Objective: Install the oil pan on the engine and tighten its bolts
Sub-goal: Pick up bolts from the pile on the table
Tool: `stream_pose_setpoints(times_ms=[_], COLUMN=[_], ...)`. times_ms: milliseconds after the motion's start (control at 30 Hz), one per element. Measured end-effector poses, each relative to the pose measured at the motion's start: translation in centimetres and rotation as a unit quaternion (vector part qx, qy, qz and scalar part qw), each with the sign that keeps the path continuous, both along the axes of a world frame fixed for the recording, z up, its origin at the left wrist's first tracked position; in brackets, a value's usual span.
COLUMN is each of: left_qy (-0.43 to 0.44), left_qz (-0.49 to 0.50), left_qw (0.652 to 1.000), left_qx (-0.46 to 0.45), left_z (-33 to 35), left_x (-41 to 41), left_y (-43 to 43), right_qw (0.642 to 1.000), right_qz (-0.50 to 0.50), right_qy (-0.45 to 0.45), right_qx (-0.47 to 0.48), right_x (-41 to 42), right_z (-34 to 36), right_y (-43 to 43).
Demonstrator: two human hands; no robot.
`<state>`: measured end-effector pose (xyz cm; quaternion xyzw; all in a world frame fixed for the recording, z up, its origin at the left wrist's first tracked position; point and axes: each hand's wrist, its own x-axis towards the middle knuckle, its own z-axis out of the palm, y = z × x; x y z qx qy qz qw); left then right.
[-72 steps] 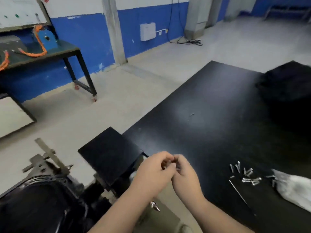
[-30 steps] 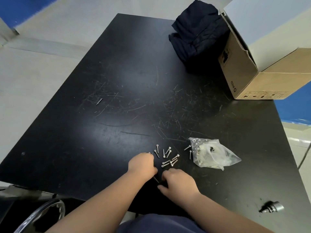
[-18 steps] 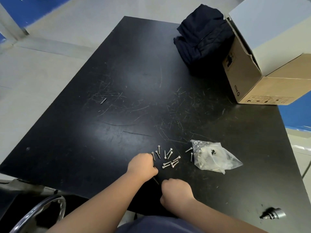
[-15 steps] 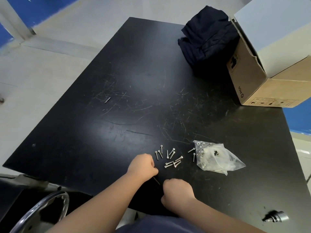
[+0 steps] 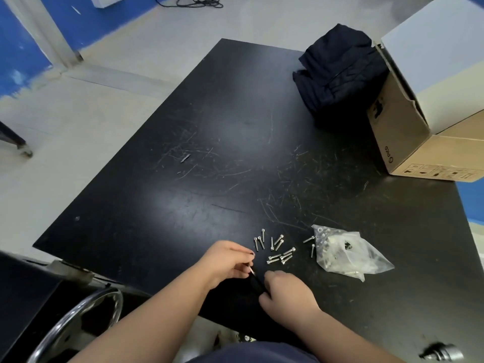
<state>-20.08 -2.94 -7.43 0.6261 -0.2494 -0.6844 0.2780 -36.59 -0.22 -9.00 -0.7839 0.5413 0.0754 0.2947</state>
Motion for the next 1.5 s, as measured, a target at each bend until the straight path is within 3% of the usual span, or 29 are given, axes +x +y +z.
stream_pose_setpoints(times_ms=[133, 233, 300, 367, 533, 767, 1033, 1100, 1200, 1300, 1400, 1500], left_qy=[0.089, 0.104, 0.018, -0.139, -0.41, -0.492, -0.541, -0.53, -0.474, -0.391, -0.323, -0.303], left_qz=[0.001, 0.011, -0.007, -0.058, -0.18, -0.252, -0.31, -0.311, -0.263, -0.172, -0.047, 0.075], left_qw=[0.996, 0.994, 1.0, 0.987, 0.887, 0.821, 0.772, 0.779, 0.832, 0.894, 0.931, 0.932], left_qx=[0.015, 0.008, -0.014, -0.056, -0.115, -0.14, -0.128, -0.123, -0.12, -0.135, -0.161, -0.185], left_z=[0.9, 0.9, 0.4, -0.6, -2.0, -2.8, -2.6, -2.3, -1.3, 1.0, 4.0, 7.4], left_x=[-1.0, -1.7, -1.8, -1.7, -1.7, -3.1, -2.7, -2.3, -0.9, 1.3, 4.3, 8.0], left_y=[-0.7, -1.7, -2.4, -3.1, -4.2, -5.3, -5.2, -4.9, -4.0, -2.7, -0.4, 3.1], right_qw=[0.989, 0.932, 0.889, 0.875, 0.866, 0.855, 0.842, 0.831, 0.819, 0.865, 0.895, 0.858], right_qz=[-0.079, -0.212, -0.284, -0.311, -0.347, -0.367, -0.377, -0.38, -0.358, -0.275, -0.187, -0.121], right_qy=[-0.111, -0.257, -0.317, -0.33, -0.319, -0.321, -0.344, -0.363, -0.4, -0.388, -0.392, -0.482], right_qx=[0.062, 0.139, 0.17, 0.173, 0.166, 0.177, 0.174, 0.182, 0.203, 0.161, 0.104, 0.126], right_x=[0.3, 0.2, -0.2, -0.8, -1.7, -2.2, -1.7, -1.2, 0.0, 1.8, 4.8, 9.6], right_z=[0.5, 0.9, 0.9, 0.8, 0.3, 0.1, 1.2, 1.9, 3.6, 5.8, 8.8, 12.5], right_y=[-0.5, -0.9, -1.3, -1.6, -2.1, -2.6, -3.2, -3.4, -4.3, -5.7, -7.3, -7.9])
